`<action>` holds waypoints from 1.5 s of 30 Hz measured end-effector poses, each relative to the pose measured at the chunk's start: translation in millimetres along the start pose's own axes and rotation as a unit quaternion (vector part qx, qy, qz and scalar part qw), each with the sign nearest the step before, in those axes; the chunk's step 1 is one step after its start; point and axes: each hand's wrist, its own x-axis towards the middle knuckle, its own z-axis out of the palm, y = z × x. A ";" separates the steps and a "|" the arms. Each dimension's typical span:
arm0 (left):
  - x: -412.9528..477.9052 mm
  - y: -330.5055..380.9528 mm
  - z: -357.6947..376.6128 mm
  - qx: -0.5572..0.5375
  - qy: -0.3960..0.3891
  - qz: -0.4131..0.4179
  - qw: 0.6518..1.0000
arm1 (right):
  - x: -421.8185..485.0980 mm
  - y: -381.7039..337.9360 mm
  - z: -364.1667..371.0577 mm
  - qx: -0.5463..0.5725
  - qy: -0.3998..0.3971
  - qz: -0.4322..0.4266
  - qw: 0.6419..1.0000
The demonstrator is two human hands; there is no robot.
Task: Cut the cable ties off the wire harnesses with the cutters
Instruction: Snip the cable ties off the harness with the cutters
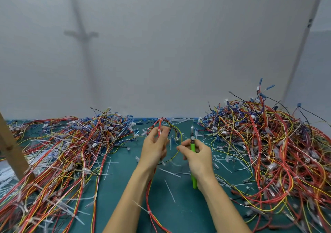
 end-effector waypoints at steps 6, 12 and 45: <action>-3.5 -9.3 -5.0 0.108 -0.056 -0.013 0.993 | 4.0 -14.0 -17.1 0.134 0.057 0.003 0.989; -9.4 -9.8 -2.3 0.114 -0.146 -0.018 0.982 | 3.3 -12.2 -15.9 0.135 0.076 -0.006 0.988; -4.4 4.8 -6.1 -0.207 0.021 -0.117 0.971 | -4.0 5.5 -1.7 -0.299 -0.067 -0.088 0.948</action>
